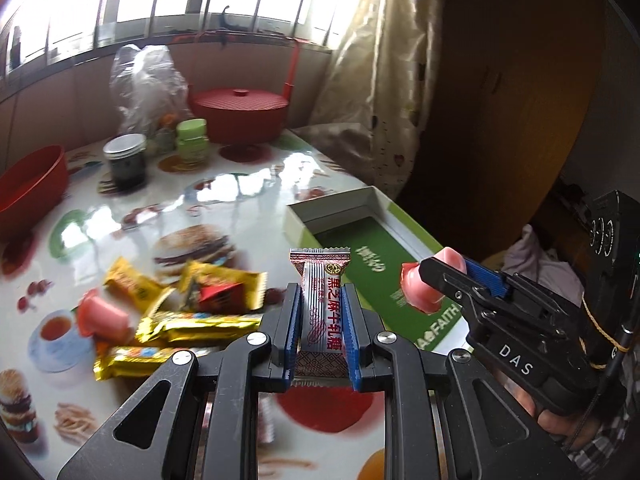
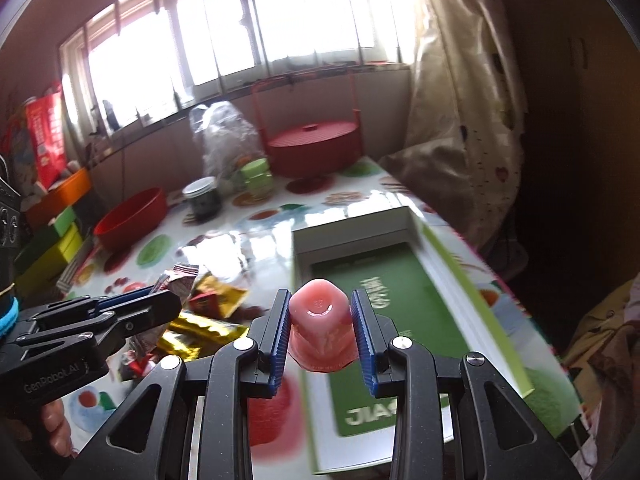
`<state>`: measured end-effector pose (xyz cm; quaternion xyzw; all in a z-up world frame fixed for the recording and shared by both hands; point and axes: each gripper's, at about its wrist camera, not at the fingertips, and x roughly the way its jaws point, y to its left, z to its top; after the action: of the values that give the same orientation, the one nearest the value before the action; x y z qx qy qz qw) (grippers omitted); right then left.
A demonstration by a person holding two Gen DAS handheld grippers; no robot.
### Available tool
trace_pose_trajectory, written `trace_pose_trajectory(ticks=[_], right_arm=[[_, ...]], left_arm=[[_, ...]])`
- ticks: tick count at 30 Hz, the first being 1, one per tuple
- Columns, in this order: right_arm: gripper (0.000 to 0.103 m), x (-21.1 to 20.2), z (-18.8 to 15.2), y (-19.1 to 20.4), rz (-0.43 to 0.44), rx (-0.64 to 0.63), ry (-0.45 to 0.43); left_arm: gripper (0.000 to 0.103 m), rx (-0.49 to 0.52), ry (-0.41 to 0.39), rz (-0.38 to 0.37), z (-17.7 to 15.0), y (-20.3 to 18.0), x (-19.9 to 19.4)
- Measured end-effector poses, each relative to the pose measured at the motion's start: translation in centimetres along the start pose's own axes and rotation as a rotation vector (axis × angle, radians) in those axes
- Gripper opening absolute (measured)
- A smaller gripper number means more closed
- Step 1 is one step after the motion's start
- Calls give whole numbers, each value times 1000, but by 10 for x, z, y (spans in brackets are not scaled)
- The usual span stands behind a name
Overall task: Organize snacks
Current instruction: 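Carry both snacks into the green box and open both tools to release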
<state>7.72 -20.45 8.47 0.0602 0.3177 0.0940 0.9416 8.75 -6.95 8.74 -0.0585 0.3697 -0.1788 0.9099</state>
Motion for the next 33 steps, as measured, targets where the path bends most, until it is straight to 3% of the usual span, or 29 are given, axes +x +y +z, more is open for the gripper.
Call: trace_pose_trajectory(ticks=[9, 21, 33], right_arm=[[29, 2, -5, -39, -67, 54, 9], [29, 10, -19, -66, -145, 45, 38], [29, 18, -29, -74, -171, 10, 80]], left_arm=[[21, -2, 47, -100, 15, -33, 32], [21, 53, 130, -109, 7, -67, 73], [21, 73, 182, -88, -2, -75, 96]])
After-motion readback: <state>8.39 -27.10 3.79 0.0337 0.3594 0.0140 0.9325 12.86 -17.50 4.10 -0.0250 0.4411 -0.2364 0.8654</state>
